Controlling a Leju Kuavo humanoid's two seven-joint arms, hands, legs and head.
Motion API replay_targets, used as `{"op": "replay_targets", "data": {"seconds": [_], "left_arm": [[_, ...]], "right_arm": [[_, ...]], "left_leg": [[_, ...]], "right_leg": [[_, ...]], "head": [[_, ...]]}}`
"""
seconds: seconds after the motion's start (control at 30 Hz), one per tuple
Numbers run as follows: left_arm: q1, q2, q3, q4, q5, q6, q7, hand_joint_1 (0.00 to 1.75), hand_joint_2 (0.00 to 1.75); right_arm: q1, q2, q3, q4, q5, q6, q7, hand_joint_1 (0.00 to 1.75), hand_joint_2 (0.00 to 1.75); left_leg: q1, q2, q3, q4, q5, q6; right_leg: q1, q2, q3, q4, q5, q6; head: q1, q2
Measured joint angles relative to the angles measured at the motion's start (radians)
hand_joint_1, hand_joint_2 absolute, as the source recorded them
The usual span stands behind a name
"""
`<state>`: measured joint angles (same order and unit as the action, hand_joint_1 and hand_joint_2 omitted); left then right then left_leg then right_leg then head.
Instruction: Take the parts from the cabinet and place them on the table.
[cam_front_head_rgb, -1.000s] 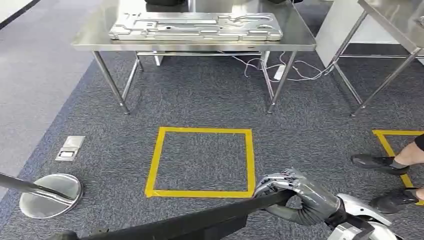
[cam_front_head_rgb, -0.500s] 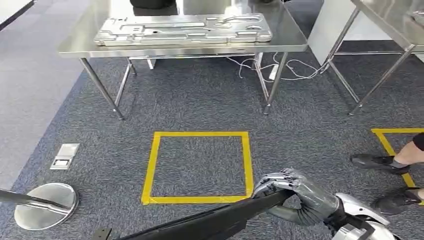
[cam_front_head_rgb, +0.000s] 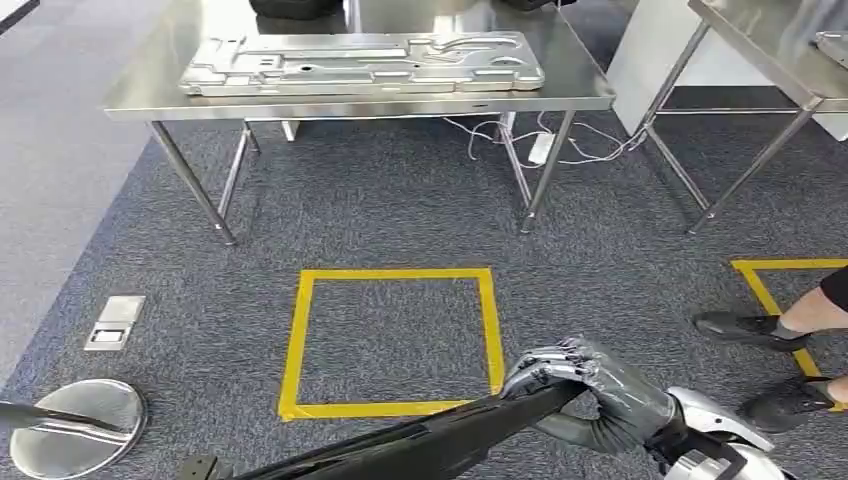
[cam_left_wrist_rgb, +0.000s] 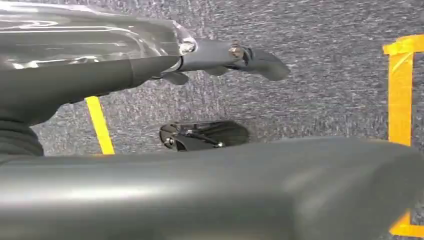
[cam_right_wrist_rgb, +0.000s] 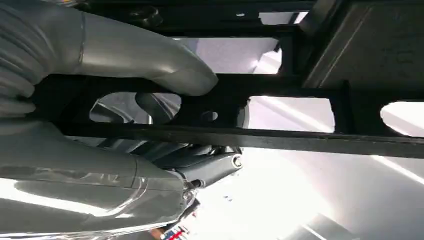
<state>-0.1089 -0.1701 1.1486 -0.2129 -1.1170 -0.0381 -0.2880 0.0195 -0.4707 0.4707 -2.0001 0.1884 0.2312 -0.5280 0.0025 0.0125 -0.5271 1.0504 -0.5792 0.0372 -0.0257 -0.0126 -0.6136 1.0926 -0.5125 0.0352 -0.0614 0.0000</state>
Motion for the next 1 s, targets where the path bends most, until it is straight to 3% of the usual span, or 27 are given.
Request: {"op": "replay_targets", "data": {"seconds": [0.03,0.07,0.13,0.2,0.23,0.3,0.33,0.37,0.43,0.5,0.6,0.7,0.73,0.83,0.87,0.9,0.93,1.0], "left_arm": [[-0.003,0.0,0.0,0.0,0.0,0.0,0.0,0.0,1.75],[-0.004,0.0,0.0,0.0,0.0,0.0,0.001,0.0,1.75],[-0.004,0.0,0.0,0.0,0.001,0.0,0.001,0.0,1.75],[-0.007,0.001,0.0,0.0,0.001,0.0,0.0,0.0,1.75],[-0.007,0.001,0.0,0.0,0.002,0.0,0.0,0.0,1.75],[-0.003,0.001,0.0,0.0,0.004,0.0,0.0,0.0,1.75],[0.001,0.001,0.0,0.0,0.004,0.0,0.0,0.0,1.75],[0.004,0.001,0.0,0.0,0.004,0.0,0.0,0.0,1.75],[0.007,0.001,0.0,0.0,0.004,0.0,-0.001,0.0,1.75],[0.006,0.001,0.0,0.0,0.005,0.0,-0.002,0.0,1.75],[0.004,0.002,0.0,0.0,0.006,0.0,-0.003,0.0,1.75],[0.006,0.002,0.0,0.0,0.006,0.001,-0.003,0.0,1.75],[0.005,0.002,0.0,0.0,0.007,0.002,-0.003,0.0,1.75],[0.004,0.002,0.0,0.0,0.007,0.002,-0.003,0.0,1.75],[0.005,0.002,0.0,0.0,0.006,0.002,-0.003,0.0,1.75],[0.006,0.002,0.0,0.0,0.006,0.002,-0.003,0.0,1.75],[0.006,0.002,0.0,0.0,0.006,0.002,-0.003,0.0,1.75],[0.005,0.002,0.0,0.0,0.006,0.002,-0.003,0.0,1.75]], "right_arm": [[0.0,0.0,0.0,0.001,0.002,-0.002,0.0,1.75,1.75],[-0.001,0.0,0.0,0.0,0.004,-0.006,0.0,1.75,1.75],[0.002,0.0,0.0,0.0,0.008,-0.01,0.001,1.75,1.75],[0.003,0.0,-0.001,0.0,0.008,-0.012,0.002,1.75,1.75],[0.003,-0.001,-0.002,-0.001,0.008,-0.014,0.003,1.75,1.75],[0.01,-0.001,-0.003,-0.001,0.004,-0.019,0.007,1.75,1.75],[0.016,-0.002,-0.006,-0.001,0.0,-0.023,0.011,1.75,1.75],[0.021,-0.002,-0.008,-0.001,-0.002,-0.027,0.014,1.75,1.75],[0.029,-0.002,-0.015,-0.001,-0.006,-0.03,0.016,1.75,1.75],[0.034,-0.002,-0.02,-0.002,-0.008,-0.031,0.022,1.75,1.75],[0.043,-0.003,-0.027,-0.004,-0.014,-0.032,0.026,1.75,1.75],[0.051,-0.007,-0.04,-0.01,-0.019,-0.034,0.032,1.75,1.75],[0.05,-0.008,-0.043,-0.011,-0.021,-0.035,0.032,1.75,1.75],[0.062,-0.011,-0.045,-0.011,-0.021,-0.035,0.032,1.75,1.75],[0.066,-0.011,-0.046,-0.011,-0.021,-0.035,0.033,1.75,1.75],[0.068,-0.011,-0.047,-0.011,-0.021,-0.034,0.033,1.75,1.75],[0.068,-0.011,-0.047,-0.011,-0.021,-0.034,0.033,1.75,1.75],[0.068,-0.011,-0.051,-0.012,-0.021,-0.034,0.033,1.75,1.75]], "left_leg": [[-0.007,0.0,0.0,0.006,-0.006,-0.008],[-0.005,0.003,-0.004,0.004,-0.005,-0.012],[-0.003,0.008,0.002,-0.004,-0.007,-0.017],[-0.003,0.003,0.005,0.01,-0.023,-0.031],[-0.001,0.001,-0.015,0.048,-0.042,-0.037],[0.005,0.0,-0.097,0.195,-0.101,-0.045],[0.006,0.0,-0.139,0.258,-0.113,-0.047],[0.007,0.0,-0.162,0.283,-0.103,-0.047],[0.007,0.0,-0.145,0.205,-0.021,-0.043],[0.005,-0.004,-0.092,0.056,0.073,-0.032],[-0.004,-0.007,-0.078,0.029,0.041,-0.02],[0.004,-0.007,-0.063,0.007,0.045,-0.007],[0.004,-0.007,-0.057,0.002,0.044,-0.001],[0.001,-0.005,-0.047,0.002,0.035,0.011],[0.001,-0.005,-0.043,0.002,0.032,0.012],[0.001,-0.005,-0.036,0.002,0.028,0.01],[0.001,-0.005,-0.028,0.002,0.022,0.008],[0.001,-0.006,-0.007,0.002,0.008,0.0]], "right_leg": [[0.008,-0.002,0.005,-0.017,-0.003,-0.001],[0.008,-0.001,0.011,-0.027,-0.019,-0.008],[0.011,0.006,0.008,-0.029,-0.022,-0.014],[-0.001,0.006,0.02,-0.037,-0.024,-0.023],[-0.002,0.005,0.023,-0.037,-0.028,-0.029],[-0.002,0.005,0.027,-0.037,-0.033,-0.034],[-0.002,0.007,0.03,-0.037,-0.037,-0.034],[-0.002,0.01,0.035,-0.037,-0.041,-0.033],[-0.002,0.015,0.052,-0.037,-0.052,-0.031],[-0.002,0.016,0.071,-0.038,-0.065,-0.025],[0.0,0.019,0.067,-0.04,-0.068,-0.009],[-0.004,0.015,0.078,-0.046,-0.078,0.009],[-0.001,0.015,0.065,-0.012,-0.096,0.008],[0.0,0.016,-0.055,0.202,-0.18,0.008],[0.0,0.016,-0.082,0.239,-0.178,0.009],[0.0,0.016,-0.086,0.229,-0.151,0.01],[0.0,0.015,-0.068,0.175,-0.105,0.01],[0.001,0.014,0.002,0.002,-0.002,0.005]], "head": [[0.0,0.0],[0.0,0.0],[0.0,0.0],[-0.001,0.0],[0.0,0.0],[0.0,0.0],[0.0,0.0],[0.0,0.0],[0.0,0.0],[0.0,0.0],[-0.001,0.0],[0.0,0.0],[-0.001,0.0],[-0.001,0.0],[-0.001,0.0],[0.0,0.0],[0.0,0.0],[0.0,0.0]]}}
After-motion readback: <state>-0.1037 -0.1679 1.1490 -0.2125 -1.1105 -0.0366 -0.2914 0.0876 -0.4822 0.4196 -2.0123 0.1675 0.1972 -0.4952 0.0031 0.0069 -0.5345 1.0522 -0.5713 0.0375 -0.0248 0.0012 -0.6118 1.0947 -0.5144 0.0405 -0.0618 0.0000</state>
